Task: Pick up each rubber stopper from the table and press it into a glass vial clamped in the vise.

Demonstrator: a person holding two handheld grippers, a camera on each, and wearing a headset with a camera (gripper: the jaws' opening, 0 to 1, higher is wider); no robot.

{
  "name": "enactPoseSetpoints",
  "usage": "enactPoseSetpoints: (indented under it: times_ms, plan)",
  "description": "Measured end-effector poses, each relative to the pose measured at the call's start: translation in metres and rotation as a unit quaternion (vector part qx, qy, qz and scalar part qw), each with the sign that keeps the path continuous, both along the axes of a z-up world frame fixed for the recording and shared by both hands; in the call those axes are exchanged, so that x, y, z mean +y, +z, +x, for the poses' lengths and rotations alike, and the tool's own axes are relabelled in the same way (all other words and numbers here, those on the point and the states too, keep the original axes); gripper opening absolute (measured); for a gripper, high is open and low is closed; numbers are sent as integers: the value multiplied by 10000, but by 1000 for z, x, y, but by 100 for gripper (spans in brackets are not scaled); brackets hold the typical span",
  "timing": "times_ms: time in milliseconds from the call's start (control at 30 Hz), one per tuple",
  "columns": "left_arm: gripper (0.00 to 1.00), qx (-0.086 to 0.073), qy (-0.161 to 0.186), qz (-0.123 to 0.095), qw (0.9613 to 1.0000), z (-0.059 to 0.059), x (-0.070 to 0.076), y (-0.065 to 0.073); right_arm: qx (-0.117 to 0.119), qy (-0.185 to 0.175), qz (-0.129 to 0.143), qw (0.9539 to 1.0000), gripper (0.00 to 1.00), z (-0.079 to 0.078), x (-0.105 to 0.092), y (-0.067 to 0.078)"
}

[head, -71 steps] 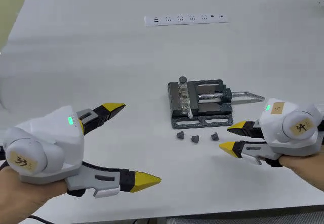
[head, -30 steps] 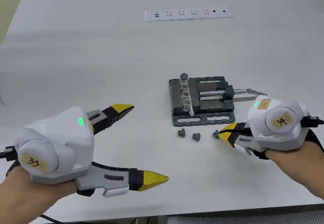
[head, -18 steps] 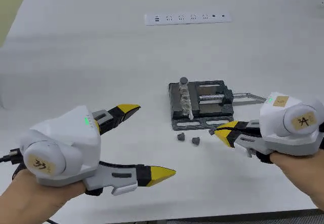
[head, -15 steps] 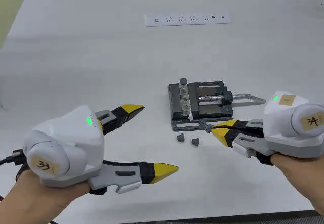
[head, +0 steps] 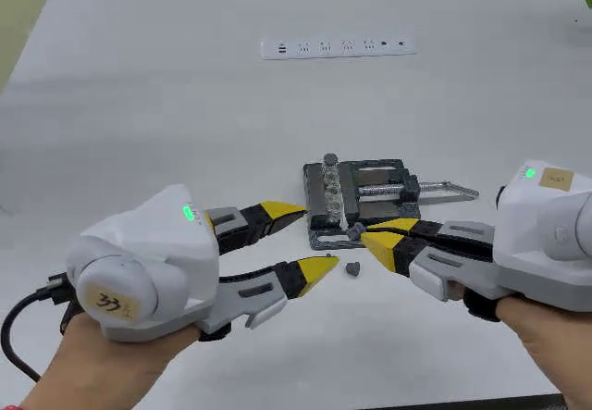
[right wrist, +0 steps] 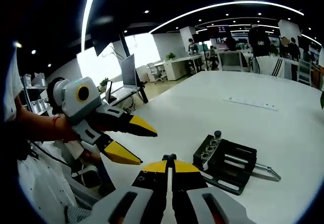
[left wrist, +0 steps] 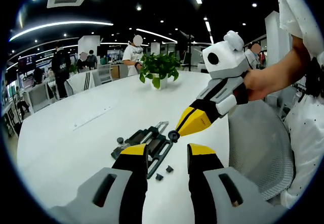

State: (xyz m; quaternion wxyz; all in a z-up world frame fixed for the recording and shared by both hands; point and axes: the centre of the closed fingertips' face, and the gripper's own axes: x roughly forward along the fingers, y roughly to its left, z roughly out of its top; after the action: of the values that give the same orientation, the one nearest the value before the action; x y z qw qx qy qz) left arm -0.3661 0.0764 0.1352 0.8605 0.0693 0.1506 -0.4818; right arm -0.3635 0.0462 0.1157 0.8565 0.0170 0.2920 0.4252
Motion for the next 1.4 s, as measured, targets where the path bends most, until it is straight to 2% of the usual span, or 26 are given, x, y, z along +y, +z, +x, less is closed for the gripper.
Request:
enactPoseSetpoints:
  times_ms: [233,600,933,1267,1333,1400]
  plan:
    - [17,-35,-48,-85,9999,0,-8,6,-8,-1,179,9998,0,-4,8,12]
    - [11,-101,-72,-101,9999,0,-11,10,62,-8,386,9992,0,-8,16,23]
    - [7,-150,-110,-131,9997,0,-12,13,109,-32,447,9989,0,-8,17,23]
    - [4,-114,-127,-160,9997,1,-11,12,112,-67,483,9987,0,-5,17,23]
    - [4,-37,-105,-208,9997,1,-11,12,121,-78,496,9987,0,-6,18,24]
    - [4,-26,-108,-221,9997,1,-10,12,128,-82,512,9986,0,-6,18,24]
